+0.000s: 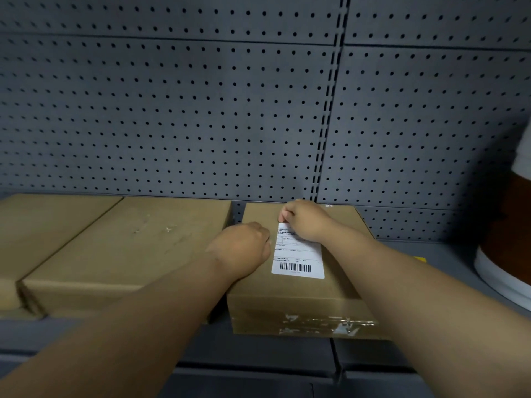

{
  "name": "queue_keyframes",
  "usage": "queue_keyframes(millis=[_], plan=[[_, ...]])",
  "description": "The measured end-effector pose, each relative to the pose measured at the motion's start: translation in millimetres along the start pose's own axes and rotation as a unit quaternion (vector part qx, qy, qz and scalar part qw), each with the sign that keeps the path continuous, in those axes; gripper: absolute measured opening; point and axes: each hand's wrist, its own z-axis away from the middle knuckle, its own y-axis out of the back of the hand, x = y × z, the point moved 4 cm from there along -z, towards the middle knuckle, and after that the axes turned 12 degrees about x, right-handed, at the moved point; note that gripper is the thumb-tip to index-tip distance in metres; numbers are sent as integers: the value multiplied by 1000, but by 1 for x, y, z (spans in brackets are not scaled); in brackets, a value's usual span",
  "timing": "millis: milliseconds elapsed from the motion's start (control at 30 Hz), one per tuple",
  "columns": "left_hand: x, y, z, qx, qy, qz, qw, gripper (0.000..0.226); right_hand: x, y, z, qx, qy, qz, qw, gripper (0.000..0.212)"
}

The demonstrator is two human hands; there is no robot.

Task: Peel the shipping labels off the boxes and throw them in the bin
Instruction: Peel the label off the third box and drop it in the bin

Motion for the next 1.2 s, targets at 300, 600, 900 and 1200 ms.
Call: queue_keyframes(millis=[300,600,900,1200], plan=[[0,1,0,-8,0,3,1000,29,-6,-5,0,1,4,51,999,27],[1,2,-1,-11,4,4,1000,29,-1,6,1,-19,-22,4,1000,30],[2,2,-2,-18,4,-3,1000,29,-3,-2,1,-6,-17,33,999,29],[3,3,-2,-19,4,-2,1000,30,-2,5,-2,-19,14,0,1000,26]])
